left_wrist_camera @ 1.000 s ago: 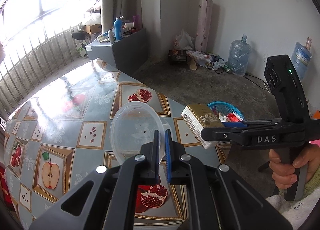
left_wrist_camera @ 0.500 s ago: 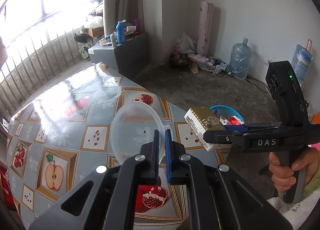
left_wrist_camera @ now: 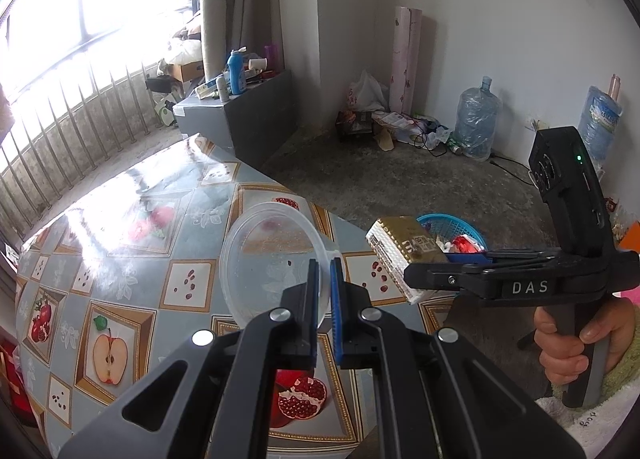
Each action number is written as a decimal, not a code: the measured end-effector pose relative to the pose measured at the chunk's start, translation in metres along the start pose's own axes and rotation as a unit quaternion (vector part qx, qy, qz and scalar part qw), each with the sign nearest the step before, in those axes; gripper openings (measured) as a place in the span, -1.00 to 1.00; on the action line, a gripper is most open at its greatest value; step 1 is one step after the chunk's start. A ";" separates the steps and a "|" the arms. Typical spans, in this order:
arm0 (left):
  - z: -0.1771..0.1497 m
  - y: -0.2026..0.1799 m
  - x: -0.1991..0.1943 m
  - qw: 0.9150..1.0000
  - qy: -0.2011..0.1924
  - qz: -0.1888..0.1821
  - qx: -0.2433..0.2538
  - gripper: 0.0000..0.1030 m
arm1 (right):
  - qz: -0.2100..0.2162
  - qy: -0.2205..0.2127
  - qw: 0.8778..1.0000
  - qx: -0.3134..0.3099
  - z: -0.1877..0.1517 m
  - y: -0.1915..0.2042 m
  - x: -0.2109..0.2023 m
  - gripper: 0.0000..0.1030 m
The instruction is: Collect trash
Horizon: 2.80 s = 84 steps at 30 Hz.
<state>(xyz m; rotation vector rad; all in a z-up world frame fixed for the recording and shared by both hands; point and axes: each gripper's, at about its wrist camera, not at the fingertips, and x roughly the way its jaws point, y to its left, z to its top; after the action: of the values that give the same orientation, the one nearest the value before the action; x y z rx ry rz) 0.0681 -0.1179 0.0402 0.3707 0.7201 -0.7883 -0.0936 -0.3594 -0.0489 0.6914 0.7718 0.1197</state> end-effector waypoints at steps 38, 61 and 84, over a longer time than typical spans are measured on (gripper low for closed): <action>0.104 -0.236 0.295 0.940 0.220 -0.259 0.023 -0.25 | -0.153 -0.075 0.946 0.275 0.025 -0.300 -0.073 0.11; 0.103 -0.144 0.163 0.970 0.097 -0.223 -0.029 0.05 | -0.216 -0.099 0.953 0.187 0.010 -0.224 -0.092 0.15; -0.050 0.011 -0.078 0.954 -0.066 0.209 -0.206 0.89 | -0.186 -0.180 0.949 -0.180 -0.028 0.039 -0.078 0.84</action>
<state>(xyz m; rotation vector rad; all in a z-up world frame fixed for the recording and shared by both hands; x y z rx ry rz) 0.0162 -0.0430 0.0607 0.0812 0.6320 -0.2468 -0.1636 -0.3411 0.0078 0.2018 0.4964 -0.2031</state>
